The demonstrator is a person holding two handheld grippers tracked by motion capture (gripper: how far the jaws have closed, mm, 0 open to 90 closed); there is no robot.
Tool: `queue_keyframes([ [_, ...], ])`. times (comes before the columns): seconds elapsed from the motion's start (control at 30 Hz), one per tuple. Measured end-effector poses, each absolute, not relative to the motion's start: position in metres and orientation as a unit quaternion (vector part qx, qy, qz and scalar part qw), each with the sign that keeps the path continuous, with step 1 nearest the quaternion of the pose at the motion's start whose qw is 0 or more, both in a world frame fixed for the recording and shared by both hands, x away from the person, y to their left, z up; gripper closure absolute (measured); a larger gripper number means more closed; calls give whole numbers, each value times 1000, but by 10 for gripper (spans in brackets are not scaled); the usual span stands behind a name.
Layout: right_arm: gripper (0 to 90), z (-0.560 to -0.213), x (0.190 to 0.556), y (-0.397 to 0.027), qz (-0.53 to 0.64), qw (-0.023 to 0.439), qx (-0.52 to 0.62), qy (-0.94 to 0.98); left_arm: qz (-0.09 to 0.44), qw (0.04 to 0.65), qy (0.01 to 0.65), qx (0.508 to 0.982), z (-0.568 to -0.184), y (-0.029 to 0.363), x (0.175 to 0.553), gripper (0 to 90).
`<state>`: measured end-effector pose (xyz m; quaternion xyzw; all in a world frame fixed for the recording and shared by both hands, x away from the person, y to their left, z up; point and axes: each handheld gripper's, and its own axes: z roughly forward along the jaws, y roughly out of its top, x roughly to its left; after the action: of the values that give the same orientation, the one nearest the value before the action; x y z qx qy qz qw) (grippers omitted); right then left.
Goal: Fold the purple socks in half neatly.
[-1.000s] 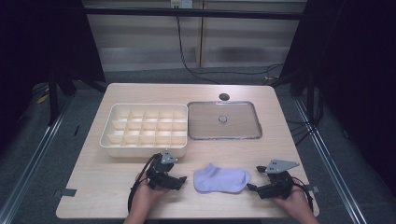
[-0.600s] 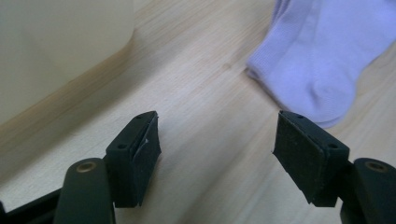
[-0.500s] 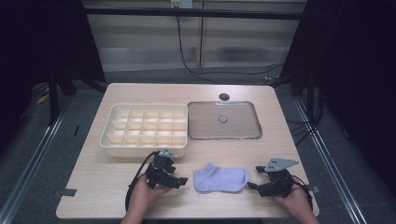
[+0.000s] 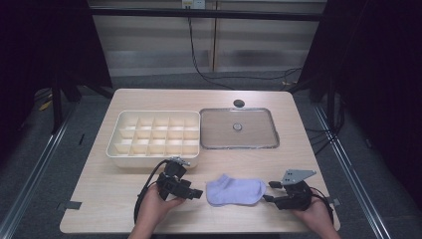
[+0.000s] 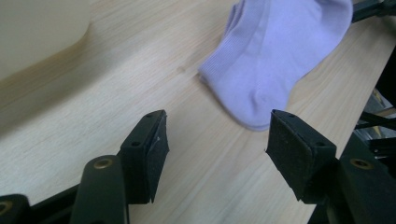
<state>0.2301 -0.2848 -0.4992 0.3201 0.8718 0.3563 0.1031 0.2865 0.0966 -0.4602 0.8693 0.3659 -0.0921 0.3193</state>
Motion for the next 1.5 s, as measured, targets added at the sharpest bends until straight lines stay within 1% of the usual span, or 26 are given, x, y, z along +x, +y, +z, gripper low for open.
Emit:
queue_keyframes([
  [0.1,500,-499,232,-285,357,100,322,871,-95,316,365,871,-461,92,288,378],
  [0.17,540,-498,232,-284,357,99,320,872,-99,310,368,871,-461,91,290,379],
  [0.2,540,-498,232,-284,357,99,320,872,-101,307,370,871,-462,90,291,379],
  [0.23,564,-496,232,-284,357,95,319,873,-105,308,370,870,-462,90,291,390],
  [0.33,584,-496,232,-284,355,92,318,874,-107,303,384,866,-462,88,294,403],
  [0.4,629,-495,232,-285,353,90,316,876,-107,298,380,869,-462,87,297,417],
  [0.43,643,-495,232,-285,352,90,316,877,-109,303,392,862,-462,84,297,425],
  [0.5,688,-494,231,-285,351,84,317,877,-110,294,381,870,-461,82,299,432],
  [0.53,688,-494,231,-285,351,84,317,877,-112,297,385,867,-461,80,299,432],
  [0.57,720,-493,231,-284,344,84,316,880,-112,294,381,869,-461,77,301,437],
  [0.7,777,-492,230,-283,336,86,314,884,-119,287,385,869,-461,73,304,441],
  [0.83,810,-492,230,-283,336,84,313,884,-126,280,389,869,-463,69,306,443],
  [0.9,849,-492,229,-281,332,80,310,887,-127,276,387,870,-464,66,308,449],
  [1.07,880,-493,230,-281,333,75,307,888,-136,269,395,868,-468,63,310,454],
  [1.3,878,-493,230,-281,334,77,308,888,-138,264,405,864,-472,58,314,472],
  [1.5,878,-493,231,-280,337,74,312,885,-138,264,401,866,-474,53,317,496],
])
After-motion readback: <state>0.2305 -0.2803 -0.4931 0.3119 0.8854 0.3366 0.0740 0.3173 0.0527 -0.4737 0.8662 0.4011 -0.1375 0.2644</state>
